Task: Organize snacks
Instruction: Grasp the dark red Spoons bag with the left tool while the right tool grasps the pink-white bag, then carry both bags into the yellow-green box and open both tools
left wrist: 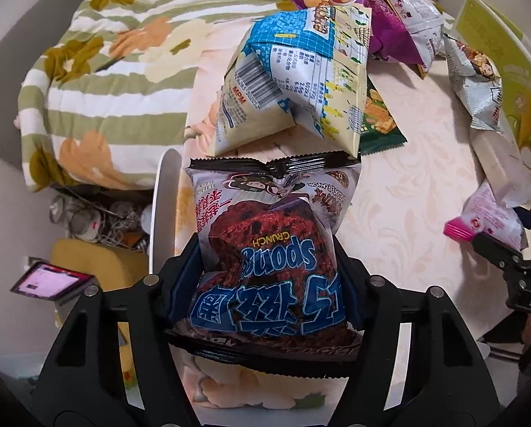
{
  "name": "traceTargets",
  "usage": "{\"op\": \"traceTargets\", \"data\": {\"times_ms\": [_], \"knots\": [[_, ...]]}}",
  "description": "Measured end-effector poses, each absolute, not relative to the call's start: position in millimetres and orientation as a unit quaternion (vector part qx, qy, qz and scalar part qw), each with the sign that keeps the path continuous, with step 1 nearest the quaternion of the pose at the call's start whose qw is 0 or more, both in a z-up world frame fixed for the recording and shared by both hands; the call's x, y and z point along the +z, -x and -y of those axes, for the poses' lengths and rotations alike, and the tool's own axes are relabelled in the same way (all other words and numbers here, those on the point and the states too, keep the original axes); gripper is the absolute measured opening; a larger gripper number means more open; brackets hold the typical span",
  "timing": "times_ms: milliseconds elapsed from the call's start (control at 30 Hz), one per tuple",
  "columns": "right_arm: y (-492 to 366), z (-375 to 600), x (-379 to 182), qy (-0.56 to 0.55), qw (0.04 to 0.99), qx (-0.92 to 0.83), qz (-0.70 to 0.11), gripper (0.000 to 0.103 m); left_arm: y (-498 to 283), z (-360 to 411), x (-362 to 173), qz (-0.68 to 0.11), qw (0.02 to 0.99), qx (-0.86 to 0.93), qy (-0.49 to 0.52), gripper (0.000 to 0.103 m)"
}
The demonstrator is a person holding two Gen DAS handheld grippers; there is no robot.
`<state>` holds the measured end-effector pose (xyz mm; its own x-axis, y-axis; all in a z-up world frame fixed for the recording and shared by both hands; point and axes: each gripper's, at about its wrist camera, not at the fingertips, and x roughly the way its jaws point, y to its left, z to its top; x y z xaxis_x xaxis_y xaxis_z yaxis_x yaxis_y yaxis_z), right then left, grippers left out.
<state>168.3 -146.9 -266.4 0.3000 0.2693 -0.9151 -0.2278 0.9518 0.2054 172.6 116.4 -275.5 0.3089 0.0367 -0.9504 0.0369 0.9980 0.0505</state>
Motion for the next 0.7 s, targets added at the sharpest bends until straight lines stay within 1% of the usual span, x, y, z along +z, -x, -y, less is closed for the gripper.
{"op": "traceTargets", "data": {"times_ms": [67,100,167,333,567,700], "knots": [[-168,146,-266,-0.020,0.805,0.155,-0.572,0.080,-170,-116,-276,-0.590,0.807,-0.003,-0.024,0.063],[-168,146,-265,-0.021,0.805,0.154,-0.572,0.078,-168,-117,-276,-0.591,0.806,-0.005,-0.020,0.063],[-166,146,-265,-0.023,0.805,0.155,-0.573,0.070,-164,-117,-276,-0.593,0.805,-0.008,-0.012,0.063],[-160,137,-262,-0.024,0.802,0.164,-0.574,0.060,-155,-118,-273,-0.593,0.805,-0.014,-0.003,0.063],[-150,125,-259,-0.031,0.798,0.176,-0.575,0.056,-145,-119,-266,-0.590,0.807,-0.024,0.008,0.062],[-144,118,-253,-0.034,0.800,0.180,-0.571,0.055,-139,-120,-262,-0.586,0.810,-0.027,0.013,0.062]]}}
